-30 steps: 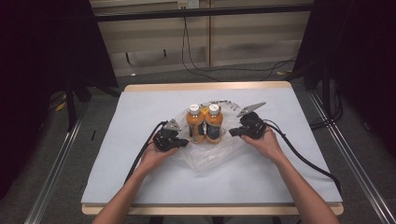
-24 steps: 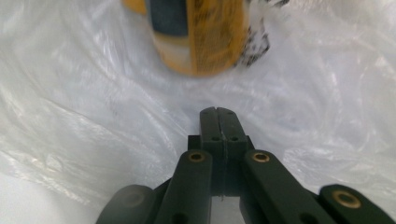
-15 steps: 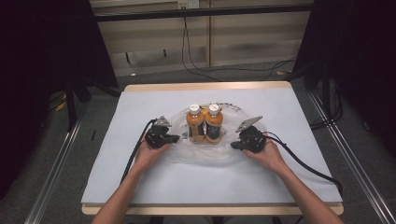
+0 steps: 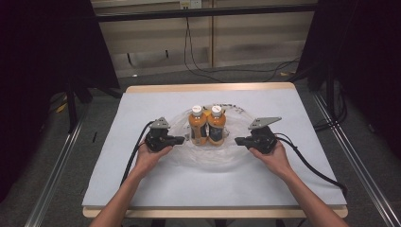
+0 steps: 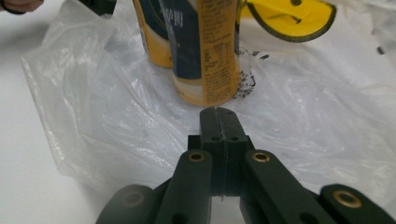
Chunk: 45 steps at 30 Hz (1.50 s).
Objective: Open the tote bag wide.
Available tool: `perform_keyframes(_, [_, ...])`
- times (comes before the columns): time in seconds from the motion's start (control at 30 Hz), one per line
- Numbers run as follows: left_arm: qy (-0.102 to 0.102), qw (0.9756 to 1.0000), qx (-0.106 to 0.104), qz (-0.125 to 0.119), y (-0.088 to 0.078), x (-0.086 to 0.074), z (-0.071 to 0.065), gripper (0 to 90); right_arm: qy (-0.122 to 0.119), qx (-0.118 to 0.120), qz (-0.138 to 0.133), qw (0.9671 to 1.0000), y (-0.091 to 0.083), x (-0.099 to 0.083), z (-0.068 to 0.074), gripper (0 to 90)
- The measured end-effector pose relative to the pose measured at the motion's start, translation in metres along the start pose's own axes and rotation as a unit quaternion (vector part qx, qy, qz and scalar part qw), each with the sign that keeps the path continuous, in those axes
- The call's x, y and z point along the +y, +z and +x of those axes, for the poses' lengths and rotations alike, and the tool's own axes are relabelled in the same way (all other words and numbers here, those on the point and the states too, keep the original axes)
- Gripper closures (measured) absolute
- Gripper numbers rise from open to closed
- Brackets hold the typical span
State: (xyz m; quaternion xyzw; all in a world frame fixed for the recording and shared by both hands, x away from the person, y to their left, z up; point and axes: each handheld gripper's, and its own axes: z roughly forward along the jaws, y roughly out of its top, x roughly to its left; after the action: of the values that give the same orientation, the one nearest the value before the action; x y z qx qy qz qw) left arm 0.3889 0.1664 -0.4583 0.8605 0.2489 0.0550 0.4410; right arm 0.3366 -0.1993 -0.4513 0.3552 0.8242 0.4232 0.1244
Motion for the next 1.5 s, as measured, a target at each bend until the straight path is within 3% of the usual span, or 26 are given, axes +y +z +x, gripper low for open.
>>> perform_keyframes(0.13, [0.019,0.9996,-0.01,-0.017,-0.007,0.002,-0.011,86.2,-0.001,-0.007,-0.015,0.9999,-0.013,-0.002,0.0,90.0])
perform_keyframes(0.17, [0.016,0.9995,-0.013,-0.024,-0.009,0.002,-0.013,84.4,-0.002,-0.012,-0.021,0.9997,-0.017,-0.003,-0.001,86.3])
perform_keyframes(0.3, [0.025,0.9987,-0.01,-0.042,-0.018,0.002,-0.022,74.2,0.009,-0.026,-0.055,0.9981,-0.033,-0.007,-0.002,61.7])
perform_keyframes(0.47, [0.029,0.9977,0.009,-0.06,-0.033,-0.005,-0.035,51.0,0.013,-0.04,-0.095,0.9946,-0.055,-0.01,0.005,31.2])
perform_keyframes(0.6, [0.031,0.9969,0.023,-0.069,-0.042,-0.01,-0.038,39.4,0.013,-0.054,-0.101,0.9934,-0.067,-0.016,0.01,18.9])
perform_keyframes(0.7, [0.015,0.997,0.032,-0.069,-0.049,-0.016,-0.042,28.9,0.019,-0.054,-0.101,0.9932,-0.076,-0.021,0.012,13.7])
perform_keyframes(0.77, [0.02,0.9967,0.036,-0.07,-0.054,-0.02,-0.042,23.9,0.018,-0.059,-0.102,0.9928,-0.084,-0.025,0.014,12.8])
perform_keyframes(0.87, [0.007,0.9966,0.04,-0.071,-0.059,-0.025,-0.045,16.2,0.027,-0.065,-0.103,0.9922,-0.093,-0.031,0.014,8.9])
perform_keyframes(0.97, [0.015,0.9966,0.055,-0.06,-0.066,-0.03,-0.048,11.6,0.033,-0.074,-0.106,0.9911,-0.103,-0.039,0.014,8.9])
perform_keyframes(1.07, [0.003,0.9959,0.054,-0.072,-0.073,-0.037,-0.052,11.5,0.046,-0.074,-0.12,0.989,-0.109,-0.049,0.014,9.9])
perform_keyframes(1.3, [-0.034,0.994,0.053,-0.09,-0.094,-0.061,-0.058,5.7,0.068,-0.094,-0.103,0.9879,-0.117,-0.076,0.019,6.4])
perform_keyframes(1.37, [-0.068,0.9925,0.034,-0.095,-0.096,-0.068,-0.057,5.7,0.08,-0.103,-0.1,0.9864,-0.12,-0.084,0.024,2.2])
perform_keyframes(1.4, [-0.073,0.9923,0.043,-0.09,-0.096,-0.071,-0.059,5.7,0.084,-0.107,-0.1,0.9856,-0.122,-0.087,0.026,2.1])
perform_keyframes(1.43, [-0.069,0.9923,0.057,-0.086,-0.097,-0.073,-0.062,5.1,0.084,-0.11,-0.103,0.985,-0.123,-0.09,0.029,2.5])
perform_keyframes(1.5, [-0.06,0.9936,0.056,-0.077,-0.1,-0.078,-0.066,4.9,0.08,-0.116,-0.105,0.9844,-0.127,-0.094,0.035,2.1])
